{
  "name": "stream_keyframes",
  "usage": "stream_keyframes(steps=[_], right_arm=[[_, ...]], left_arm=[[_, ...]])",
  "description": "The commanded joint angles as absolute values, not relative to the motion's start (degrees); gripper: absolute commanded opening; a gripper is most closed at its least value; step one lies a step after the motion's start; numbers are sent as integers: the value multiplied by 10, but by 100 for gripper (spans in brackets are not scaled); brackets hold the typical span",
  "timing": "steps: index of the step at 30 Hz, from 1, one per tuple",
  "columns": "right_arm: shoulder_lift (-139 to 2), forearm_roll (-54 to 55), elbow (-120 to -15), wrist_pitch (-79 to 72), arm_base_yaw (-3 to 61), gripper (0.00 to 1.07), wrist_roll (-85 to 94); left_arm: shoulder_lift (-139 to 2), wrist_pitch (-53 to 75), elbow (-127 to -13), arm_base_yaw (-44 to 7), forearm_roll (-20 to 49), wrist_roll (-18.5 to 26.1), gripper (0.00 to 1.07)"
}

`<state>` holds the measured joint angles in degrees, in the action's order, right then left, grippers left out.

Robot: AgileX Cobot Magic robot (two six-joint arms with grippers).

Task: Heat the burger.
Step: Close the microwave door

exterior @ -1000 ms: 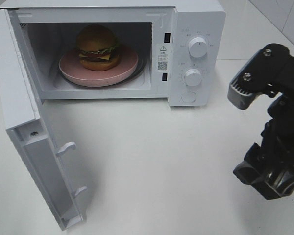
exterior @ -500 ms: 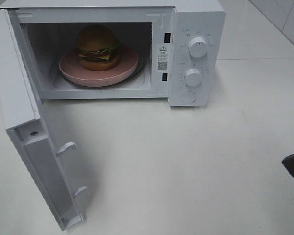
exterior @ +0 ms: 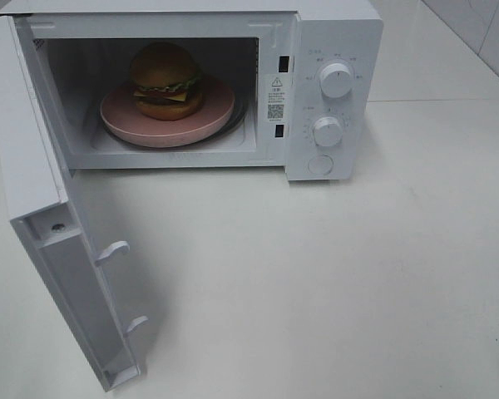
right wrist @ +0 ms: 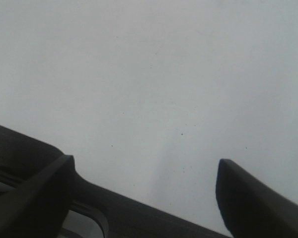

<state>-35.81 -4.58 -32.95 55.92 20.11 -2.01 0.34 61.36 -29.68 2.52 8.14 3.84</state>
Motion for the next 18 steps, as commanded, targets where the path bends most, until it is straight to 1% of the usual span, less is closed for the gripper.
stream_keyframes(steps=[1, 2, 5, 7, 8, 10, 11, 13, 16, 18], right_arm=[[-304, -41, -303, 558, 154, 73, -26], [-273, -41, -292, 557, 139, 73, -26], [-257, -41, -286, 555, 130, 73, -26], [-211, -40, -284, 550, 104, 73, -26], [-211, -40, -284, 550, 104, 73, -26], [-148, -40, -284, 550, 66, 73, -26], [-148, -40, -284, 550, 66, 73, -26], [-101, -40, -284, 550, 43, 73, -26], [-85, -40, -284, 550, 37, 73, -26], [-32, -40, -284, 550, 27, 73, -26]], left_arm=[[8, 615, -296, 26, 80, 36, 98], [8, 615, -296, 26, 80, 36, 98], [8, 615, -296, 26, 80, 36, 98], [8, 615, -296, 26, 80, 36, 98], [8, 615, -296, 26, 80, 36, 98], [8, 615, -296, 26, 80, 36, 98], [8, 615, -296, 26, 80, 36, 98], [8, 615, -296, 26, 80, 36, 98], [8, 615, -296, 26, 80, 36, 98], [8, 615, -296, 26, 80, 36, 98]])
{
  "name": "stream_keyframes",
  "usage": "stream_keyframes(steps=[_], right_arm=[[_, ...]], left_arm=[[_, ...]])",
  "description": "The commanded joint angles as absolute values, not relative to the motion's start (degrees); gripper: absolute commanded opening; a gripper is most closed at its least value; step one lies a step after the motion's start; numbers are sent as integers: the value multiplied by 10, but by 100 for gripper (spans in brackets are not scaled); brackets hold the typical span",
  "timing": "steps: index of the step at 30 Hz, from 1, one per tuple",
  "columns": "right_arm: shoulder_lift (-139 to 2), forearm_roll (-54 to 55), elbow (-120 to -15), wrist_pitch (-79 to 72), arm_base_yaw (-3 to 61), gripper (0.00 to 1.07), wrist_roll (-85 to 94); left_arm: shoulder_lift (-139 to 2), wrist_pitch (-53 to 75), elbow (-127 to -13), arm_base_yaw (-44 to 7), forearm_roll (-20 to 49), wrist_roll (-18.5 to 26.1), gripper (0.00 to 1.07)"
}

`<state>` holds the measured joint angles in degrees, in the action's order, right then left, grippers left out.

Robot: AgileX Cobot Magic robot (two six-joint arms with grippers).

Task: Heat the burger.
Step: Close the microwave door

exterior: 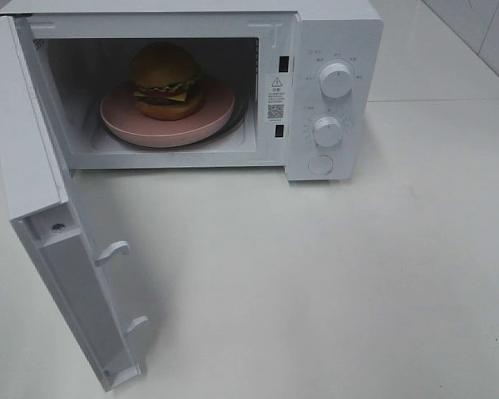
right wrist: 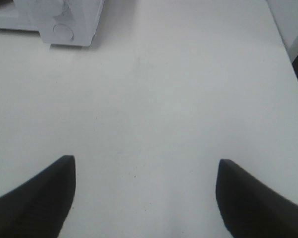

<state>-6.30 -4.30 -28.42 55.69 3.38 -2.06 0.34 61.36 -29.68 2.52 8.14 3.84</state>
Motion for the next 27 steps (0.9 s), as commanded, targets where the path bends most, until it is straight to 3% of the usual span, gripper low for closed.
stream_keyframes(steps=[1, 27], right_arm=[[-32, -40, -284, 550, 27, 73, -26], [17, -41, -283, 550, 25, 73, -26]], left_arm=[[8, 615, -296, 26, 80, 36, 98], [8, 615, -296, 26, 82, 36, 98]])
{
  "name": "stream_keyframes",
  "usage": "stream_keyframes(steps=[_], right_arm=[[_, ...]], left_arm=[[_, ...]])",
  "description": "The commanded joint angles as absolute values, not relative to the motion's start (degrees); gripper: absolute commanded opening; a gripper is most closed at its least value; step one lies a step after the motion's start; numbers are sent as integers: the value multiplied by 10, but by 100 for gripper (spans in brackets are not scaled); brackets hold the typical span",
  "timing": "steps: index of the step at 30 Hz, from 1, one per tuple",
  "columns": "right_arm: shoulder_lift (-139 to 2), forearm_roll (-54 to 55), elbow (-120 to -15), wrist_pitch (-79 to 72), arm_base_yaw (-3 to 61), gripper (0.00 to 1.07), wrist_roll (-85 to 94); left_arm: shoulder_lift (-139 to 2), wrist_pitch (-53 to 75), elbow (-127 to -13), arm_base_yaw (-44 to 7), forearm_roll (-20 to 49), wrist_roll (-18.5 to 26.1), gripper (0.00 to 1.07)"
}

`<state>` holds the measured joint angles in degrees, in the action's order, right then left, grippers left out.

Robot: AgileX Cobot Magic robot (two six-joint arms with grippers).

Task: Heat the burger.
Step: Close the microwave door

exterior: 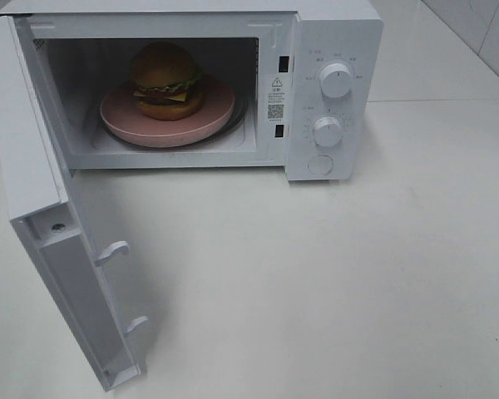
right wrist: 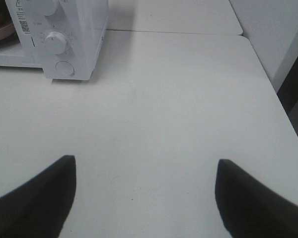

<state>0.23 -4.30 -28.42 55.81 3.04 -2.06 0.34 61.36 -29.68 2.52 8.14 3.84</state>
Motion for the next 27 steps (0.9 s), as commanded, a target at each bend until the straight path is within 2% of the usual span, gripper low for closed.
stream_keyframes(steps=[1, 27], right_arm=[[17, -41, -283, 550, 25, 73, -26], [17, -41, -283, 550, 25, 73, -26]], left_arm=[[8, 615, -296, 26, 82, 36, 98], [8, 615, -296, 26, 83, 35, 98]])
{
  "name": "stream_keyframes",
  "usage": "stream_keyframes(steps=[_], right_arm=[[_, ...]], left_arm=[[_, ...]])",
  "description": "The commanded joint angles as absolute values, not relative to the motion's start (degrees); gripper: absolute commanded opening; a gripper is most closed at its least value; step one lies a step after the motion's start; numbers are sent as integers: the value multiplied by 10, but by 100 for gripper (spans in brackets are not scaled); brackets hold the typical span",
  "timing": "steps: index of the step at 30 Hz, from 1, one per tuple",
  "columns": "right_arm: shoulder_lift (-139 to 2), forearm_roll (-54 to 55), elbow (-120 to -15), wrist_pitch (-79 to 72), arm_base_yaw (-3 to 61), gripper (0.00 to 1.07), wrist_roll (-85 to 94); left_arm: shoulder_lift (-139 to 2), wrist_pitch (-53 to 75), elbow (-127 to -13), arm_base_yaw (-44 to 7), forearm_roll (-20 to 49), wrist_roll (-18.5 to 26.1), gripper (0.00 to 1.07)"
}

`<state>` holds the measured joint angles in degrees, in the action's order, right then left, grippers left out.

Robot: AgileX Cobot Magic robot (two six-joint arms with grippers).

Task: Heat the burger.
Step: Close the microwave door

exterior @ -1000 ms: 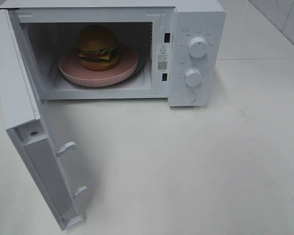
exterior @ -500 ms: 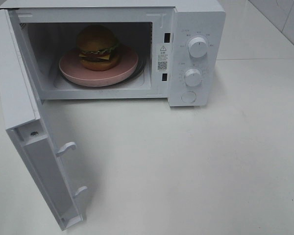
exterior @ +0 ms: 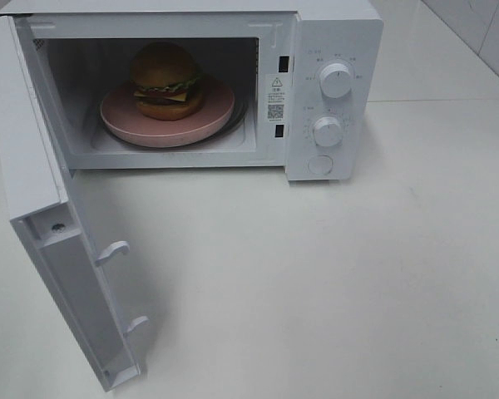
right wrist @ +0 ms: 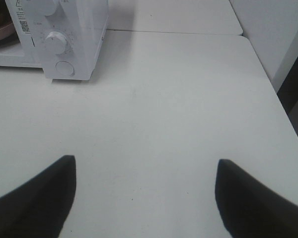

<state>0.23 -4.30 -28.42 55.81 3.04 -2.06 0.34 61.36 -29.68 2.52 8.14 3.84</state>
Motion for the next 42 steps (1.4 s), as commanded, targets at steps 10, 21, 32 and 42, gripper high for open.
stream_keyframes(steps=[10, 21, 32, 42], right_arm=[[17, -41, -283, 550, 25, 73, -26], [17, -41, -283, 550, 25, 73, -26], [17, -41, -283, 550, 25, 73, -28], [17, -41, -283, 550, 25, 73, -28]], left_arm=[[7, 602, -306, 26, 84, 31, 85], [-72, 496, -312, 26, 81, 34, 50], [-204, 380, -288, 26, 88, 34, 4], [-288, 163, -201, 26, 88, 38, 0]])
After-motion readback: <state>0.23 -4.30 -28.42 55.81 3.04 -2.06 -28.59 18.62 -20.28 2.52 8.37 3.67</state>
